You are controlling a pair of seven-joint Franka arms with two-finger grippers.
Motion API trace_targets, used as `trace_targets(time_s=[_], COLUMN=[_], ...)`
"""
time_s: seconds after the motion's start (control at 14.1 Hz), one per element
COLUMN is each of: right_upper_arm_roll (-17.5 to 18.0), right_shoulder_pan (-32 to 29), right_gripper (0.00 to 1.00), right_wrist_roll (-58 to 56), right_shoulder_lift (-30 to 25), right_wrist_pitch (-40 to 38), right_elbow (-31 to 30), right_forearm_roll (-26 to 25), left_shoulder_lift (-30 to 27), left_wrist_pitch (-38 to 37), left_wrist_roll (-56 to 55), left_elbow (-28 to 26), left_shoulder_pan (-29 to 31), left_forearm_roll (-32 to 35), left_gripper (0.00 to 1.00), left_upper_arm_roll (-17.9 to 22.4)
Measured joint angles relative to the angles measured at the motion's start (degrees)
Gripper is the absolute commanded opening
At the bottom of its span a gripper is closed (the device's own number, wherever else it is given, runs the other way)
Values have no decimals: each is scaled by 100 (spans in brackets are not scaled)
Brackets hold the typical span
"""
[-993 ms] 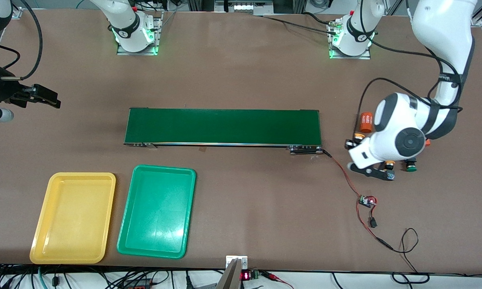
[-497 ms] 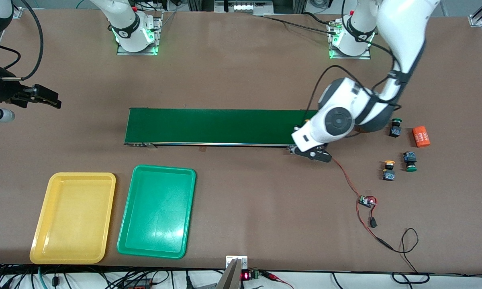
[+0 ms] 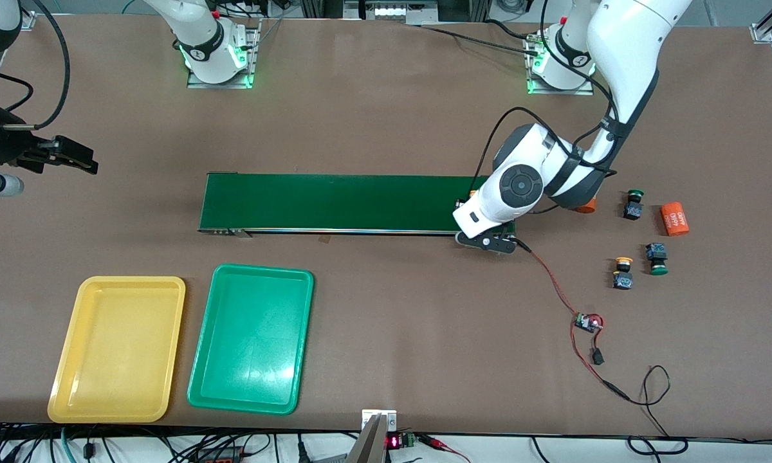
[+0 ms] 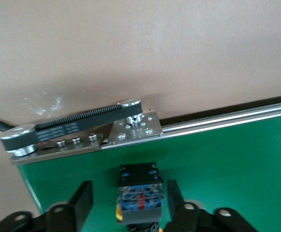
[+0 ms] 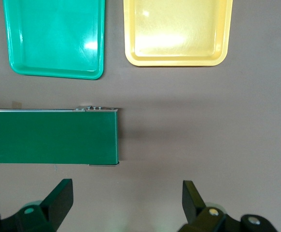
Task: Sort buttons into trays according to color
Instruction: 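Carry the button with the left gripper onto the conveyor end and release, then return the left gripper to the buttons while the right gripper approaches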
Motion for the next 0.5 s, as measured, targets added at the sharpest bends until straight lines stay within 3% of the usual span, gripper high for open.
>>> trace_targets(time_s=[0.35,0.5], right_upper_arm_roll=[1,1], right_shoulder_pan=[2,3], right_gripper=[100,100], right_wrist_roll=[0,0], right_shoulder_lift=[154,183], right_wrist_pitch=[-7,-11], right_elbow=[-1,-1], right_forearm_roll=[0,0], left_shoulder_lift=[-189,-175], left_wrist_pitch=[-1566,-1739], left_wrist_roll=[-14,63], left_elbow=[1304,1550], left_shoulder_pan=[324,764], left_forearm_roll=[17,203], left_gripper=[100,100], left_upper_arm_roll=[121,274])
